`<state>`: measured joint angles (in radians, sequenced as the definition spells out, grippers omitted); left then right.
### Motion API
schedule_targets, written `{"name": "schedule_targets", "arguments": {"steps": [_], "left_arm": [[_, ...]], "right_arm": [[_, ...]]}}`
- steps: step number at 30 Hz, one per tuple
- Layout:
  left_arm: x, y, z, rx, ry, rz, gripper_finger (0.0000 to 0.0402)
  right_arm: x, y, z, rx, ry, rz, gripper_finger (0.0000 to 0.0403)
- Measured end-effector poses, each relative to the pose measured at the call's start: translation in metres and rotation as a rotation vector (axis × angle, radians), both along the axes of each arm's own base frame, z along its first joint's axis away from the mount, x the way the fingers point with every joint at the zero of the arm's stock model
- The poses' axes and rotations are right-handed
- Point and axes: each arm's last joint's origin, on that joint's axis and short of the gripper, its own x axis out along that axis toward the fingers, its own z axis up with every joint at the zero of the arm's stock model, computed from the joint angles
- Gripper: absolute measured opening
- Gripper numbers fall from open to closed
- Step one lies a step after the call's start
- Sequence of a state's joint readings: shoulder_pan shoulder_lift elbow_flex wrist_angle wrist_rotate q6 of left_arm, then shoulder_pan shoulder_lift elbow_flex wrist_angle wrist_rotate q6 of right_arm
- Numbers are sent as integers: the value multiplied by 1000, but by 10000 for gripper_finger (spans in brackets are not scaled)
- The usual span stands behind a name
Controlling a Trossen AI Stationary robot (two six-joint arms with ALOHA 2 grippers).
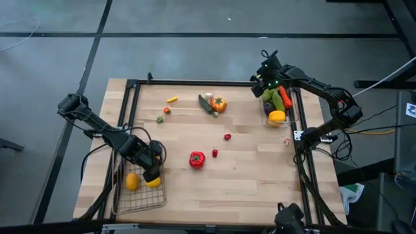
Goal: Sort produce into baskets
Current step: Put the red tomato into the wire basket
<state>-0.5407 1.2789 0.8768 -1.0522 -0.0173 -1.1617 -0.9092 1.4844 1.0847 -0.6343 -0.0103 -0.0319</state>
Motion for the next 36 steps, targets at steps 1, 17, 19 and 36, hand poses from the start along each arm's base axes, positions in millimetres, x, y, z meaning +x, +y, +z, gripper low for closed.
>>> {"name": "schedule_targets", "arguments": {"steps": [1, 17, 19, 36], "left_arm": [[0, 0, 0, -9, 2, -6, 329], [2, 0, 0, -56, 8, -40, 329], [3, -1, 0, -56, 4, -49, 329], [5, 0, 0, -69, -4, 22, 329]], "right_arm": [[1, 0, 0, 12, -17, 12, 363], [8, 0, 5, 69, -198, 127, 363], [8, 0, 5, 70, -198, 127, 363], [8, 0, 5, 69, -196, 127, 363]]}}
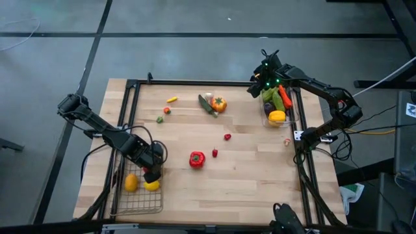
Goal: Sort produce into baskets
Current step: Put the red tomato into the wire basket
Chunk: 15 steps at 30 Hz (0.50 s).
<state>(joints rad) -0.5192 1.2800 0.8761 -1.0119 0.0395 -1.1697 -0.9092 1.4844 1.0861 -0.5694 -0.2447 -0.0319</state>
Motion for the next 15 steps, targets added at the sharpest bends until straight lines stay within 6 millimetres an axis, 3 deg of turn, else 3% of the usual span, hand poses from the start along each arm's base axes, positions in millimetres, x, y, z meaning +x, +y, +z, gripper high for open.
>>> {"name": "schedule_targets", "arguments": {"steps": [15], "left_arm": [[1, 1, 0, 34, -28, -132, 332]], "right_arm": [[0, 0, 0, 0, 0, 0, 363]]}}
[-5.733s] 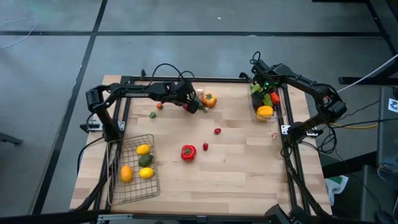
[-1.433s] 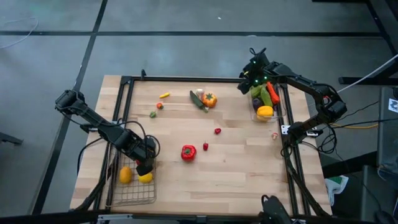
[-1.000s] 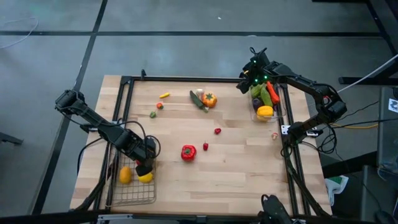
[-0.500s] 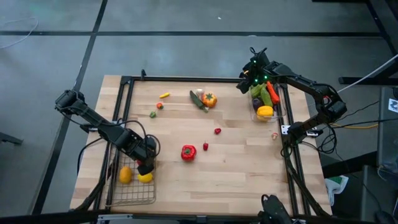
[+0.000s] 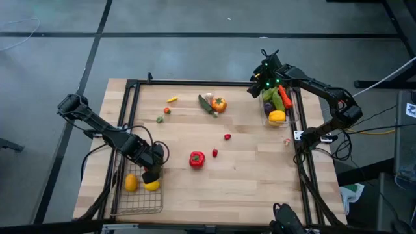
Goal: Sort produce into baskets
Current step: Put the red tomato into the wire basket
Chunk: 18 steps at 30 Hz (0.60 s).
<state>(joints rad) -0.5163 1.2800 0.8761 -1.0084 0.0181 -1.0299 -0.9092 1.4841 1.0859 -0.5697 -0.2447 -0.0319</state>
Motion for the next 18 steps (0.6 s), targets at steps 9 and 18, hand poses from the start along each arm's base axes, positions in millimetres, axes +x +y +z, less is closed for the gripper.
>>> {"name": "schedule_targets", "arguments": {"steps": [9, 18], "left_arm": [[0, 0, 0, 5, -3, -41, 396], [-3, 2, 5, -2, -20, -79, 387]], "right_arm": [[0, 0, 0, 0, 0, 0, 363], [10, 4, 4, 46, -138, 117, 363]]}}
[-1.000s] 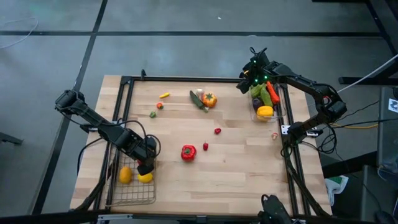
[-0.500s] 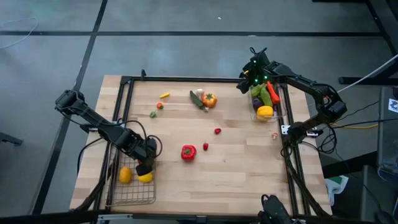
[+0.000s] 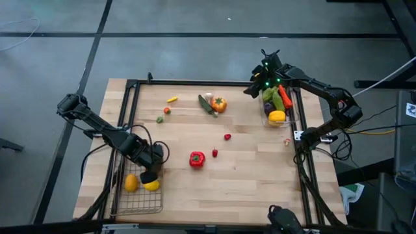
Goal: Sort produce into baskets
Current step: Put the red tomato into the wire basket, then put the top red chili pepper into the transparent bin
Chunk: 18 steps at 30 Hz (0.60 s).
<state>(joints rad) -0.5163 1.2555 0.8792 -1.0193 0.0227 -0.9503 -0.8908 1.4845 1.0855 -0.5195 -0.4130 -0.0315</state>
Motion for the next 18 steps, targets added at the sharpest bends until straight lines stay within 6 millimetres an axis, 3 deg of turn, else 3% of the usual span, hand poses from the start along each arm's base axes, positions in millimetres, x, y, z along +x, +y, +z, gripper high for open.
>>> {"name": "schedule_targets", "arguments": {"steps": [7, 18], "left_arm": [[-7, 4, 21, -59, -101, 2, 390], [-24, 14, 45, -151, -230, 56, 391]], "right_arm": [[30, 20, 7, -83, -65, 110, 363], [73, 78, 9, -91, -92, 343, 363]]}}
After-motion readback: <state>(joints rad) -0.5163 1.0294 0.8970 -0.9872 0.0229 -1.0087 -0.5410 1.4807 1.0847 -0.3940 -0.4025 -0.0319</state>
